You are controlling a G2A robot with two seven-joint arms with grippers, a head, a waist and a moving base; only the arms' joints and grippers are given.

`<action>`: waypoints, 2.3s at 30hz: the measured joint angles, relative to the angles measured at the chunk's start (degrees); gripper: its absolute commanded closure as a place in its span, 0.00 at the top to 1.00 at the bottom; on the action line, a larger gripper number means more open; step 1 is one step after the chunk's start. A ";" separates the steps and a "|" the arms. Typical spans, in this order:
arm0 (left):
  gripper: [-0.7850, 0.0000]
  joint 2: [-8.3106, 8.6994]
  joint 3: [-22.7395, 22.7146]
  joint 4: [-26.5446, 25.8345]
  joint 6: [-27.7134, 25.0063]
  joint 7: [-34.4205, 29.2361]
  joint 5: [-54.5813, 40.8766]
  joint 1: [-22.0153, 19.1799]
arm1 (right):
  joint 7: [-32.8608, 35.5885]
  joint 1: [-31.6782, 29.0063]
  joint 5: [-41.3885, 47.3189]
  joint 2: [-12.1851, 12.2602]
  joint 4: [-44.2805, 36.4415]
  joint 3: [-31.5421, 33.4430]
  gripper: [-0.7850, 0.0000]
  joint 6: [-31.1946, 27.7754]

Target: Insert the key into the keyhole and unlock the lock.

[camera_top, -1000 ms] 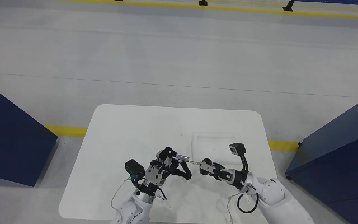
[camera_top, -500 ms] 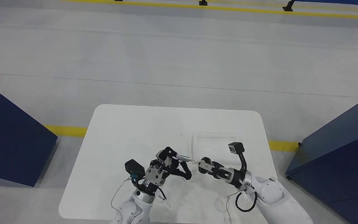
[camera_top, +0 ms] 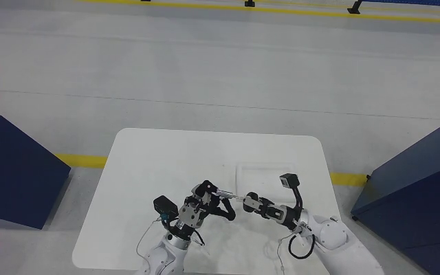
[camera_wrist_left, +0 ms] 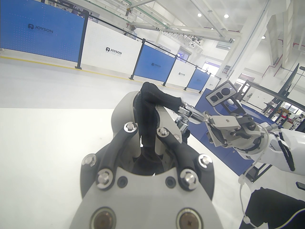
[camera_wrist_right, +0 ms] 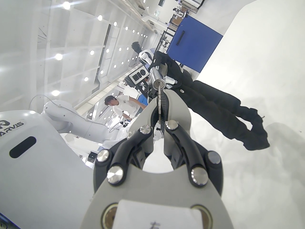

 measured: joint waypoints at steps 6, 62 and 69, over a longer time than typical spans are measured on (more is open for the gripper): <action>0.00 0.00 0.00 0.00 0.00 0.00 0.00 0.00 | -0.44 -0.05 -0.92 -0.13 -0.34 0.09 0.00 0.19; 0.00 0.34 -0.72 -1.76 -4.37 -5.31 -5.62 0.42 | 11.64 1.00 5.14 0.49 1.48 2.62 0.00 -1.66; 0.00 0.42 -0.76 -1.91 -4.35 -5.27 -5.30 0.53 | 10.48 0.69 4.76 0.37 0.86 2.37 0.00 -1.16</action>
